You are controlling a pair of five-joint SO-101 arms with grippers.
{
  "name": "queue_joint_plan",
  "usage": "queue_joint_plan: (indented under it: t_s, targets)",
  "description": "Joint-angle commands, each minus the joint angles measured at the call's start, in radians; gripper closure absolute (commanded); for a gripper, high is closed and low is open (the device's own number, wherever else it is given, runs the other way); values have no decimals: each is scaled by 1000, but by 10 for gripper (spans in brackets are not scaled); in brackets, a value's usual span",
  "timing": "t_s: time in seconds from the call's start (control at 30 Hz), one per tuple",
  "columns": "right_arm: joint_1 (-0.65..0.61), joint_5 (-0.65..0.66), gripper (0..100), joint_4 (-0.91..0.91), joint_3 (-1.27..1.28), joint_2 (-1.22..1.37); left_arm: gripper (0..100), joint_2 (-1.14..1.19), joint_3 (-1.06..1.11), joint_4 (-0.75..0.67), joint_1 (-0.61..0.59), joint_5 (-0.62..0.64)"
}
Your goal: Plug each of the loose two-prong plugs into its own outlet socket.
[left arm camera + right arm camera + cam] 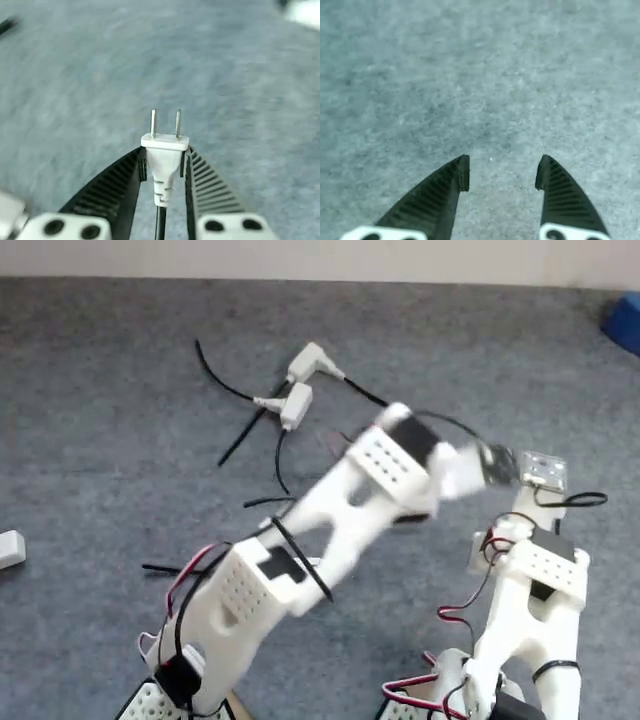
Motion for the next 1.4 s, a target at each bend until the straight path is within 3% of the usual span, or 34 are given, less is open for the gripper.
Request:
queue_joint_plan:
  t_s: [0.0,0.13,0.3,0.4,0.6,0.77,0.87,0.93,1.03,1.2,1.27,1.37]
  targets:
    - [27,15,778,-13,-27,-18,952,-64,16,9,42,-14]
    - [27,15,778,-42,-24,-18,944,-70,58,11,84,-15]
    - [27,17,778,-44,-24,-18,728,-71,64,11,41,-8]
    - [25,31,778,-44,-24,-18,688,-84,47,9,-51,-8]
    - [-28,103,778,-4,-25,-18,770,-168,-127,-14,-423,190]
    - [-288,144,778,140,-38,-24,769,-217,-234,-11,-819,505]
    - [-452,115,778,257,-113,-19,768,-219,-232,-11,-1029,565]
    - [-478,-40,780,326,-205,-19,768,-216,-229,-11,-1138,565]
    - [-432,-393,841,288,-317,-16,768,-199,-208,-11,-1245,563]
    - [-584,-1007,925,318,-314,-19,768,-159,-179,-17,-1291,560]
    - [-634,-1132,925,305,-285,-19,768,-157,-179,-18,-1293,560]
    - [-707,-1099,925,231,-239,-30,768,-157,-179,-15,-1285,560]
